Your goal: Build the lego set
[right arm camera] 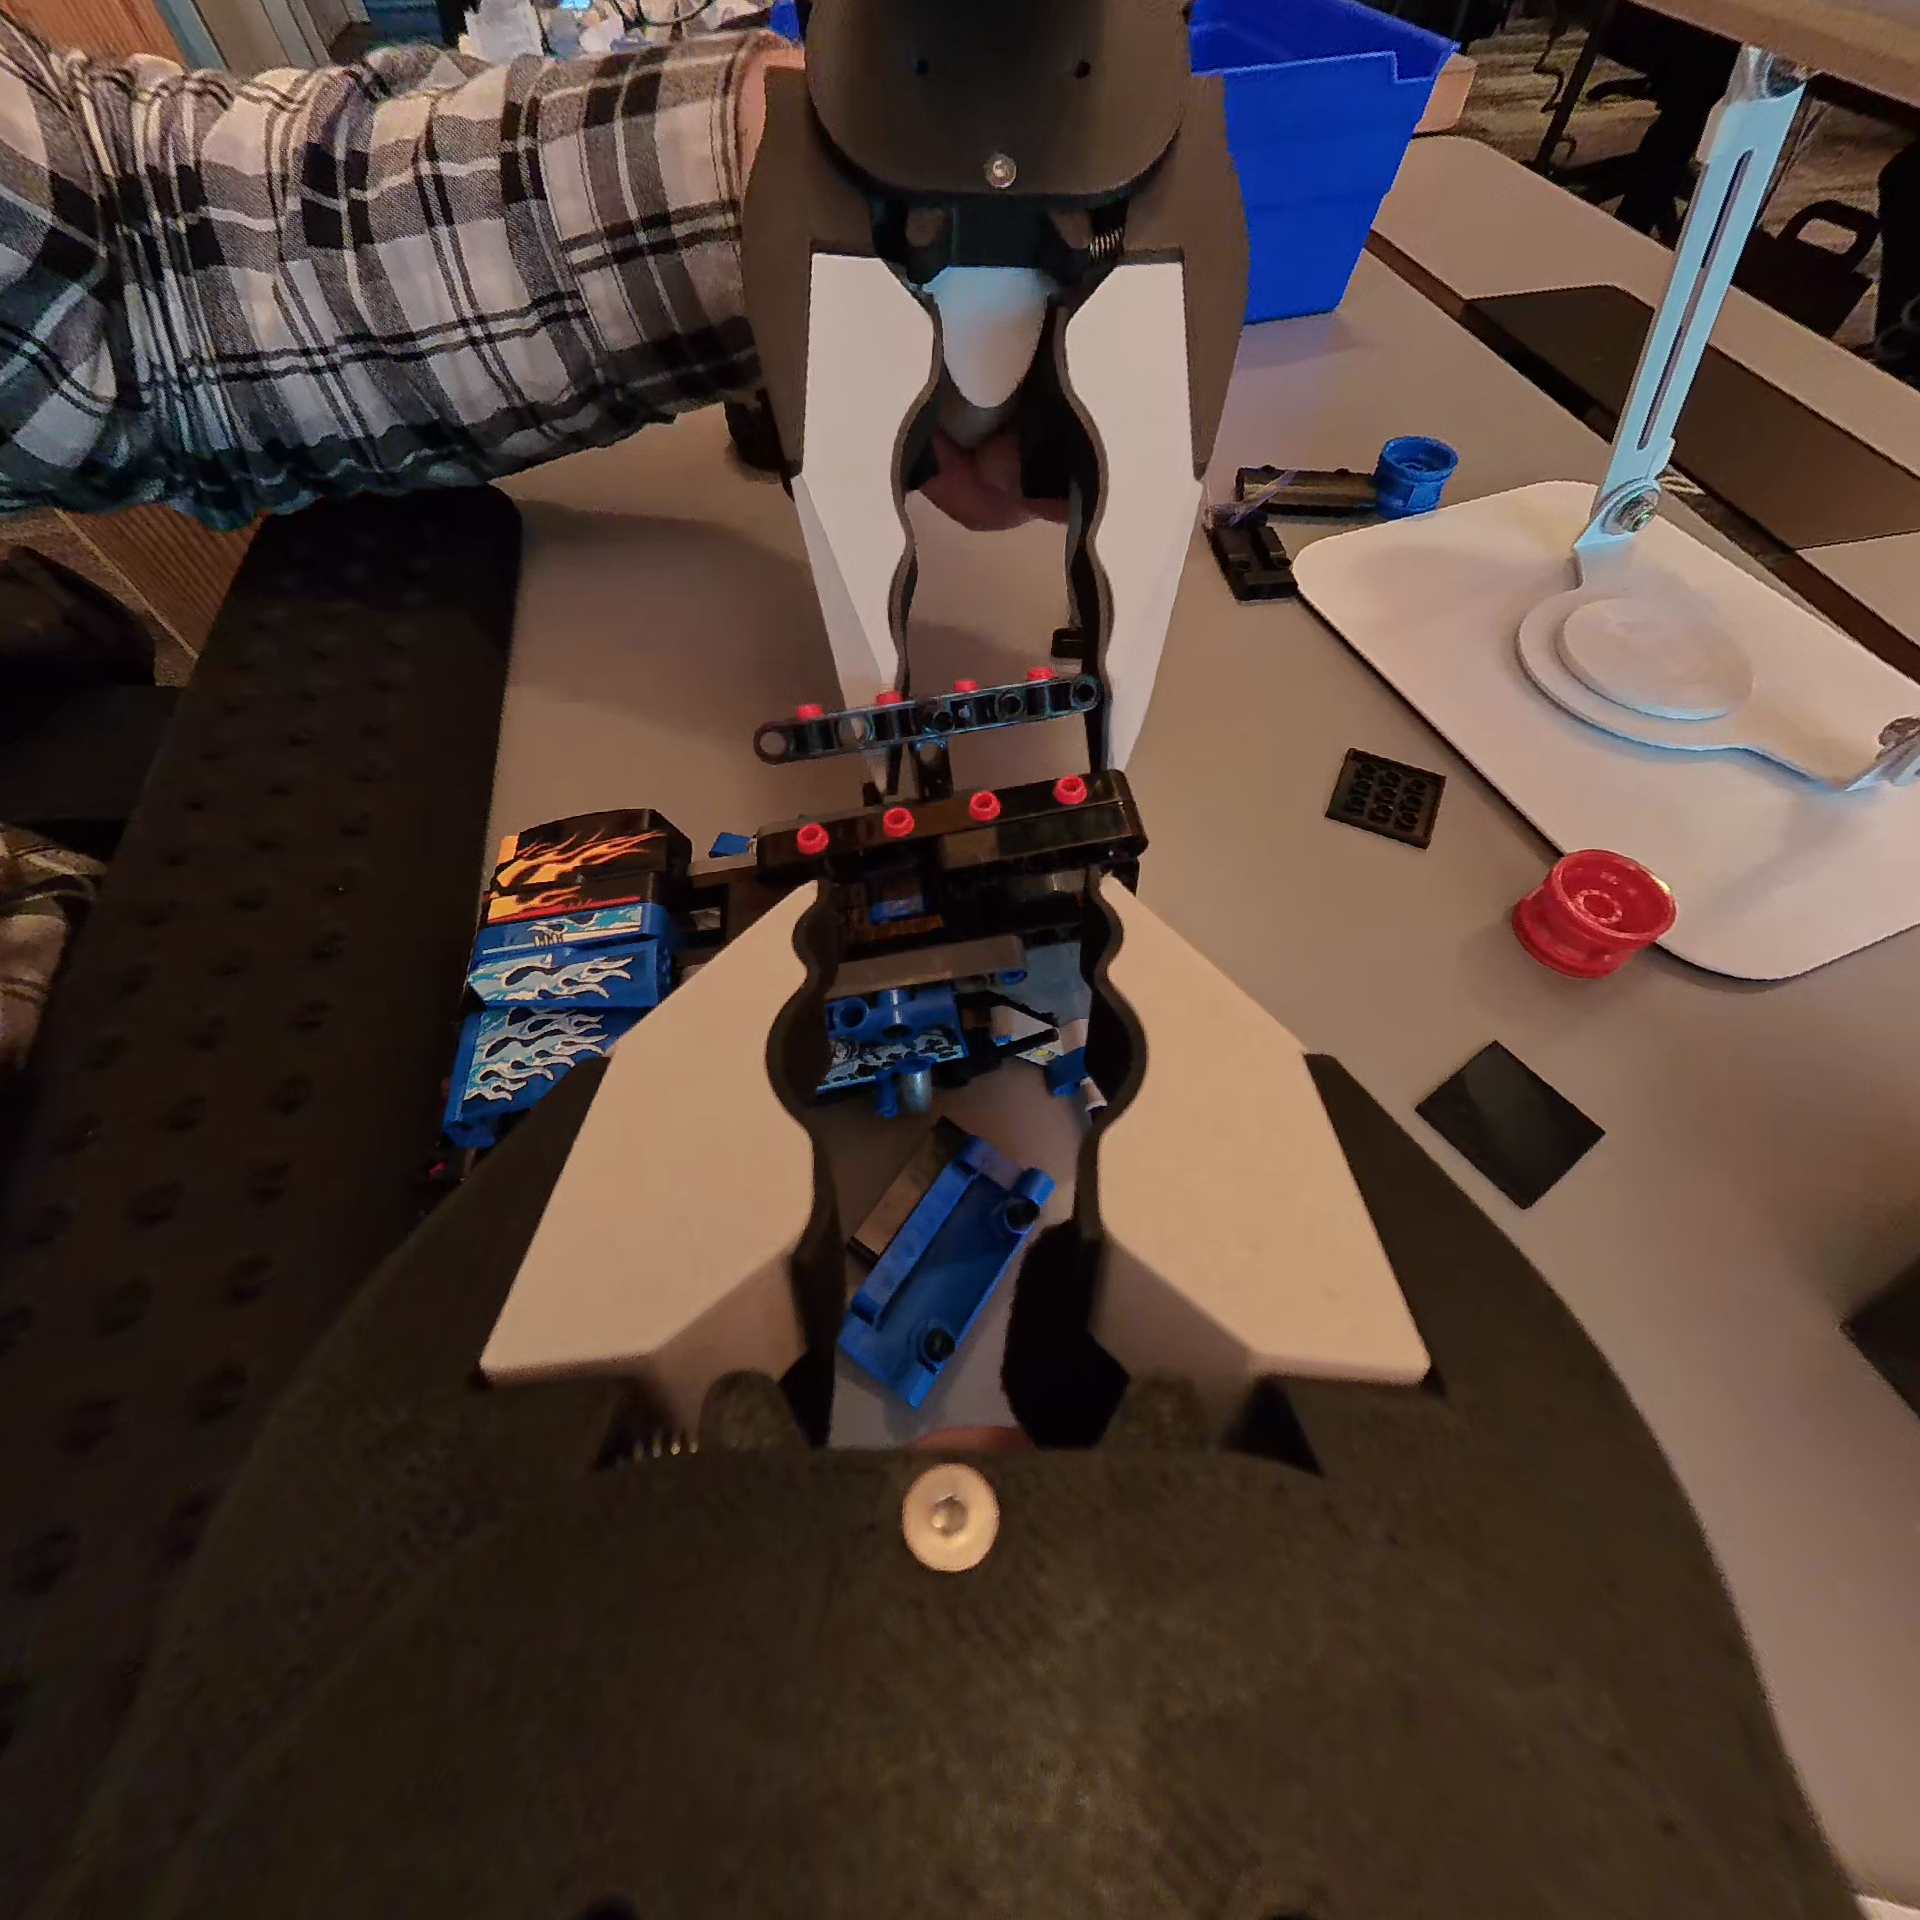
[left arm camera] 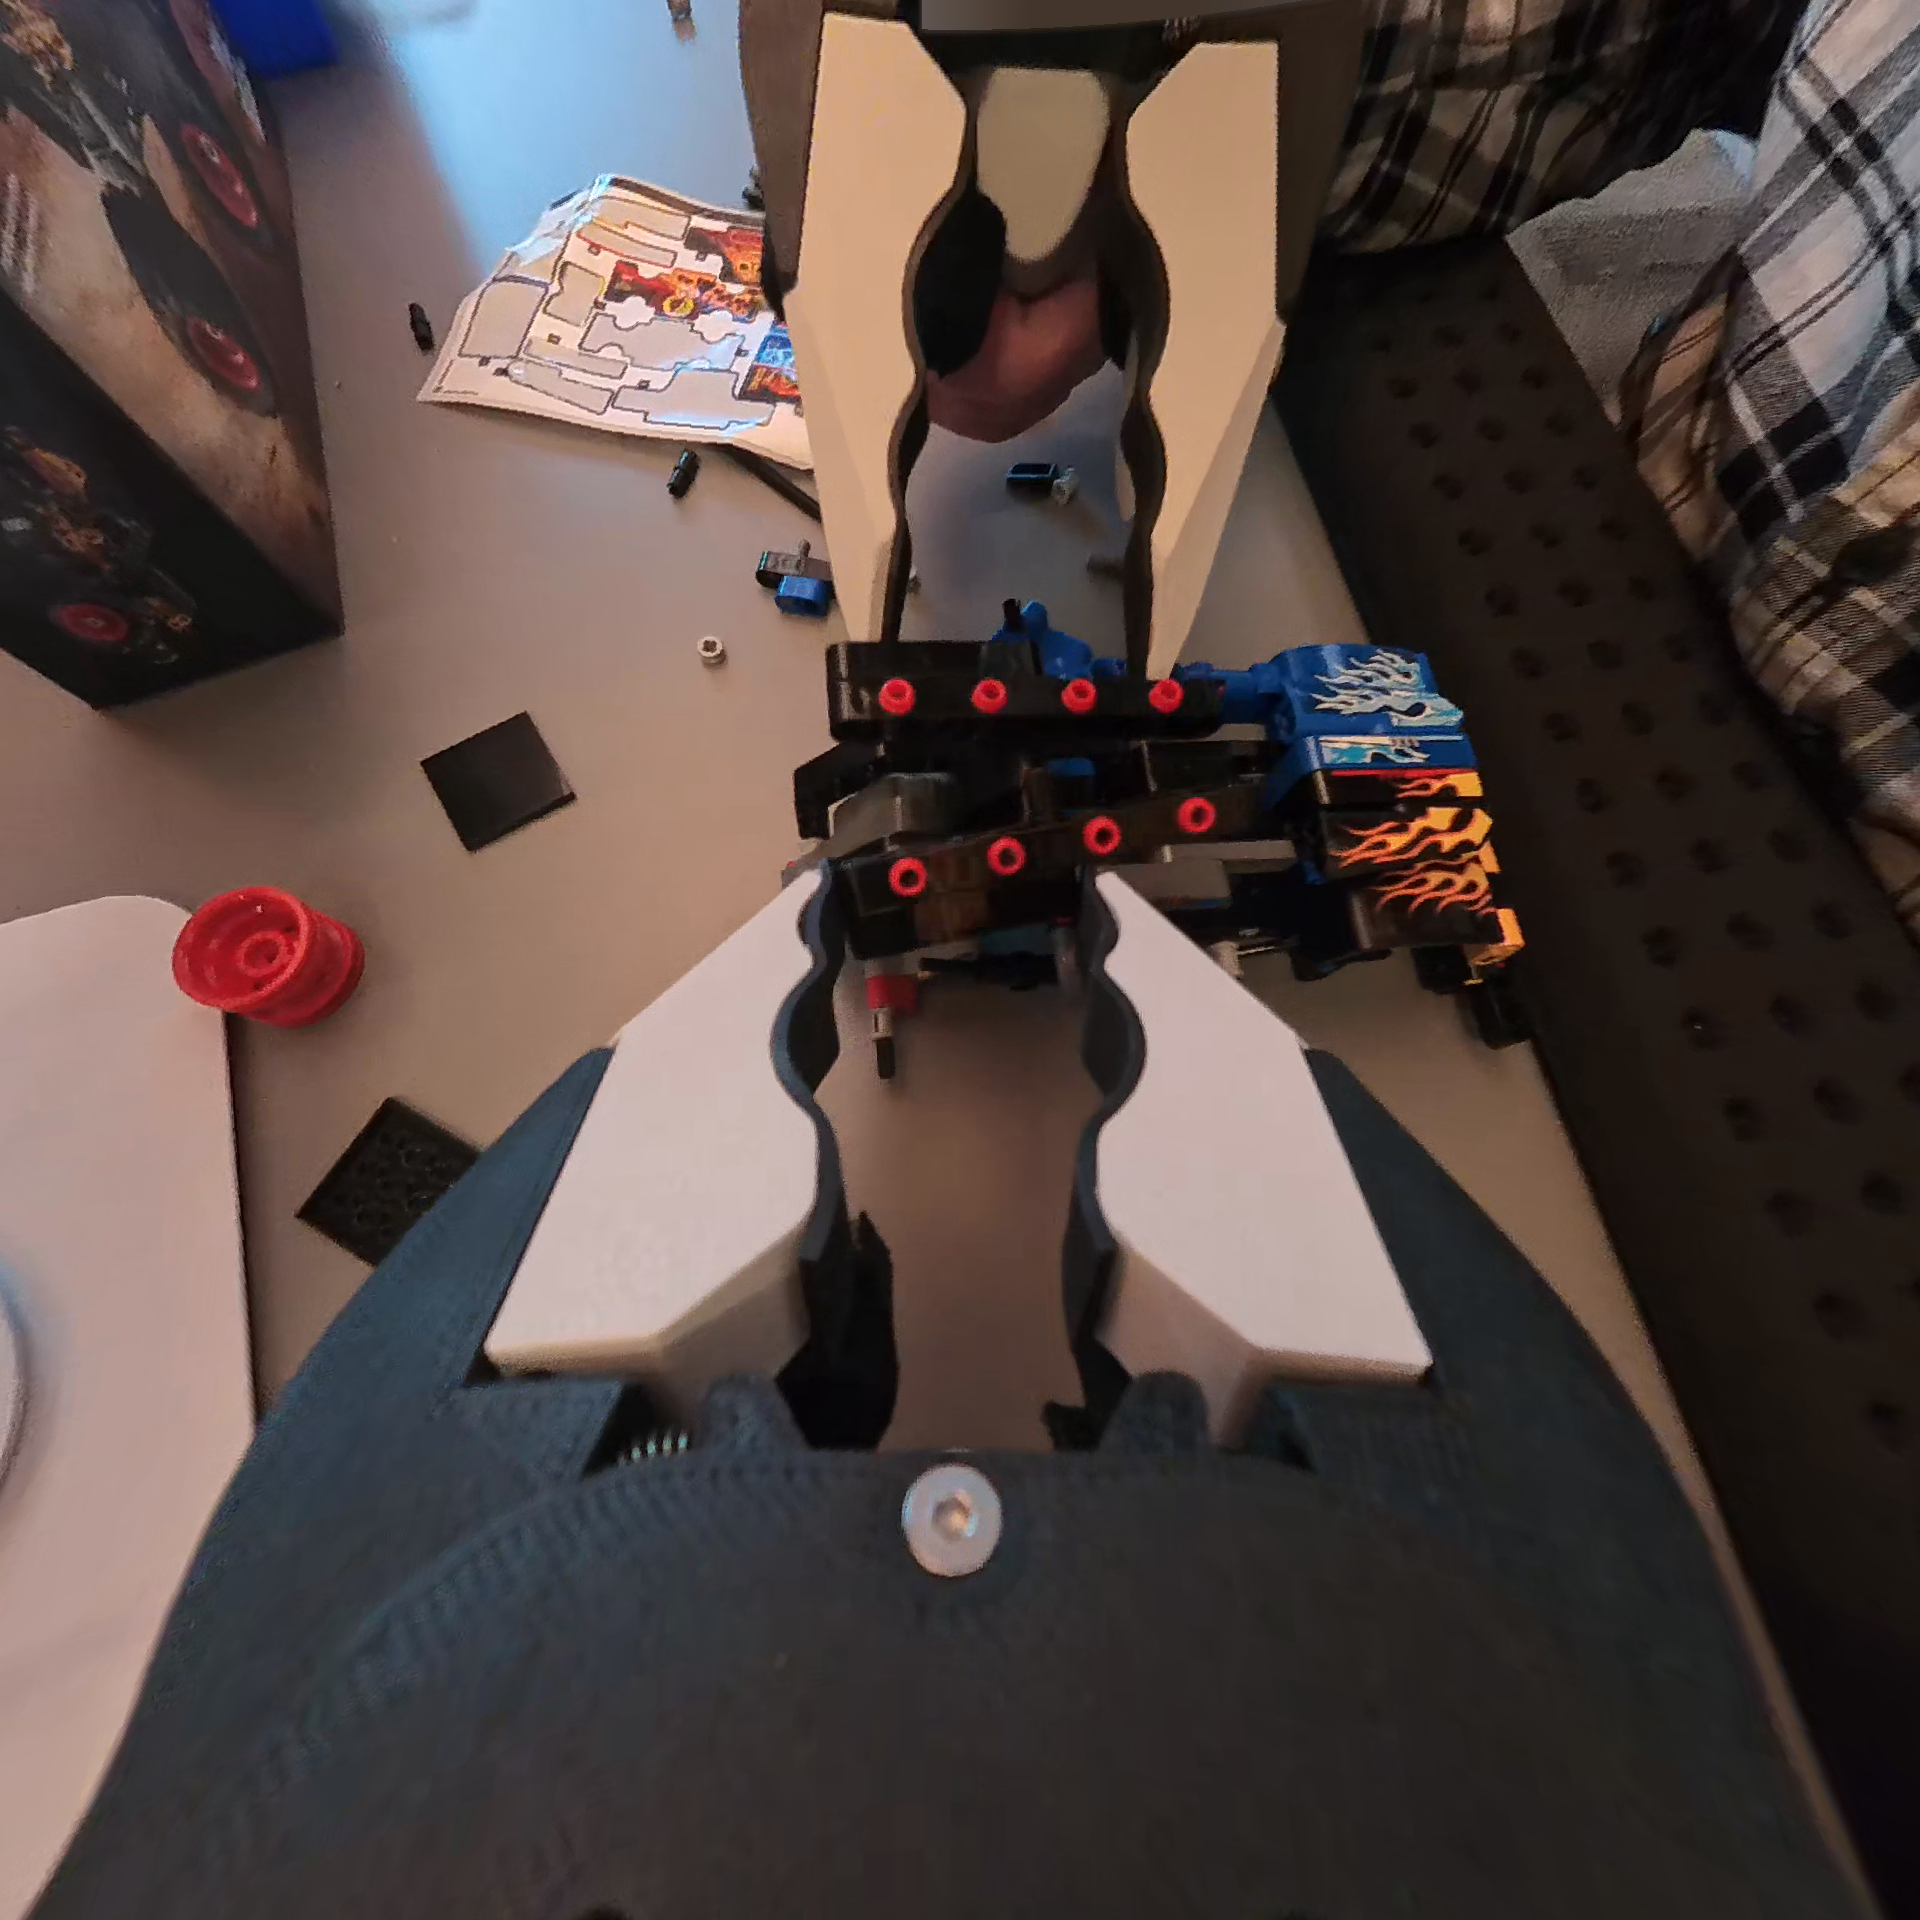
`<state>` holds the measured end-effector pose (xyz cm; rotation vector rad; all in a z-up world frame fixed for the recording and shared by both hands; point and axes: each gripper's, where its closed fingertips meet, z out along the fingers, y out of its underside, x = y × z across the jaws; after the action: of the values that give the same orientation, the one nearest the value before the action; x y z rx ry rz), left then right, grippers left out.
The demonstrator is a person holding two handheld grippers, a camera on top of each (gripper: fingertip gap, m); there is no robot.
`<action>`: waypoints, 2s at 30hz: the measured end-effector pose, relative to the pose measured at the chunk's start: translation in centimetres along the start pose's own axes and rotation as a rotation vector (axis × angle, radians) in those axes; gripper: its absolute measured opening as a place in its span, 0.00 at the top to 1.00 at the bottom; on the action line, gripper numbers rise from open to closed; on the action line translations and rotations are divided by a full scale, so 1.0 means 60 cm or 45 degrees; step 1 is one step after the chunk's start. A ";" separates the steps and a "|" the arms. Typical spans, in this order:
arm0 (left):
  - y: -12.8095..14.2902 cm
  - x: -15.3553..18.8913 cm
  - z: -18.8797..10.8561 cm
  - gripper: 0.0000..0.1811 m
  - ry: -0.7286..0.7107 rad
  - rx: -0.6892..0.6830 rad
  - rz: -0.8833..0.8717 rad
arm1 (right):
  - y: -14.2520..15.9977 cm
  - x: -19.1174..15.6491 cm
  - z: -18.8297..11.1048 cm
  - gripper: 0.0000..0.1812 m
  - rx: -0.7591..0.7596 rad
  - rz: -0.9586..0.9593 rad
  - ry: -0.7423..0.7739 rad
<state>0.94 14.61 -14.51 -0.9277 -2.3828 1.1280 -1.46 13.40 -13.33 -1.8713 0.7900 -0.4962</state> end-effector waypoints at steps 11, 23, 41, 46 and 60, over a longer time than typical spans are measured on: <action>-0.009 -0.001 0.011 0.76 0.019 -0.110 -0.013 | 0.001 0.001 -0.001 0.76 0.000 0.000 0.004; -0.016 -0.004 0.018 0.77 0.079 0.033 -0.103 | 0.005 0.007 0.000 0.79 0.006 0.038 0.002; -0.029 -0.011 0.028 0.77 -0.043 0.221 -0.162 | 0.013 0.018 -0.001 0.94 0.042 0.139 -0.007; -0.029 -0.011 0.027 0.77 -0.071 0.230 -0.165 | 0.013 0.018 -0.001 0.94 0.054 0.127 -0.008; -0.025 -0.010 0.028 0.77 -0.050 0.032 -0.135 | 0.012 0.017 0.000 0.95 0.021 0.051 0.021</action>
<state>-0.15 12.55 -14.41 -0.7685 -2.4125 1.1427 -0.97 12.50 -14.01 -1.8345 0.8303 -0.4921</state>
